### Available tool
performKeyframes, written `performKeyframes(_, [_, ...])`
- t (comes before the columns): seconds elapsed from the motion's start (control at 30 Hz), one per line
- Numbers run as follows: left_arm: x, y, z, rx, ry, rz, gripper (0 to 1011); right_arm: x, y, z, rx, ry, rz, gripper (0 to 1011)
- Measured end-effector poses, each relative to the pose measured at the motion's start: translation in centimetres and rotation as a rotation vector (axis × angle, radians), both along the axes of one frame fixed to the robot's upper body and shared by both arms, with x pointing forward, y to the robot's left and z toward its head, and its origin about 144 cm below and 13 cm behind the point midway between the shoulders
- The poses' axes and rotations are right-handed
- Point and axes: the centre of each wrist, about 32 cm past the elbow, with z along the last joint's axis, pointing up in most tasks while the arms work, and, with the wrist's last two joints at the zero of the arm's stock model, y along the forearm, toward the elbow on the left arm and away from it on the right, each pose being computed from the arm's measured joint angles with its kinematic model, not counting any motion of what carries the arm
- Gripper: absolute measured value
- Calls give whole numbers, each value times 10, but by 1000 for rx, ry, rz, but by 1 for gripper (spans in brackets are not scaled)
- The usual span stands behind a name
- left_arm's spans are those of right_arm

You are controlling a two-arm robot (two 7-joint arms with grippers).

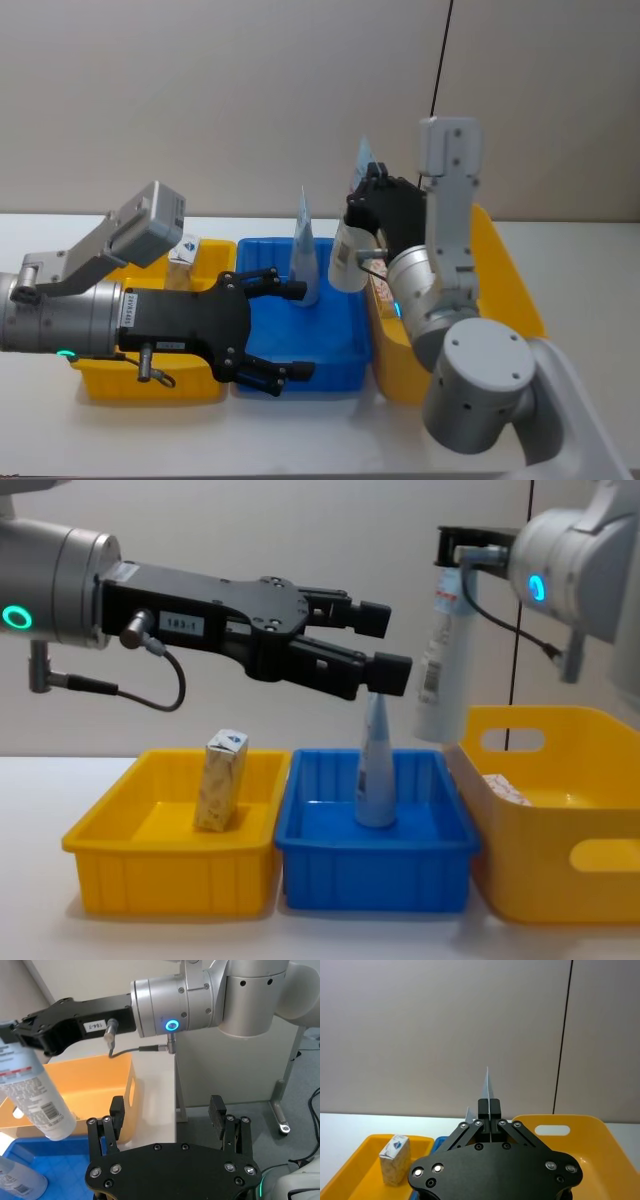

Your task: Bimanual collaborative sorting of washing and personal care products

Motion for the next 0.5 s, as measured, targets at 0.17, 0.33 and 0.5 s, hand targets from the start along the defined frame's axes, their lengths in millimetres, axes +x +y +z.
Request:
performKeyframes(0.17, [0,0,0,0,0,0,1001,-2,-13,1,1,-7,-15,0])
performKeyframes(0.33, [0,0,0,0,0,0,1001,-2,-26,2,1,-16,-30,0])
performKeyframes(0.5, [0,0,0,0,0,0,1001,0,-43,3,-6,-34,-58,0])
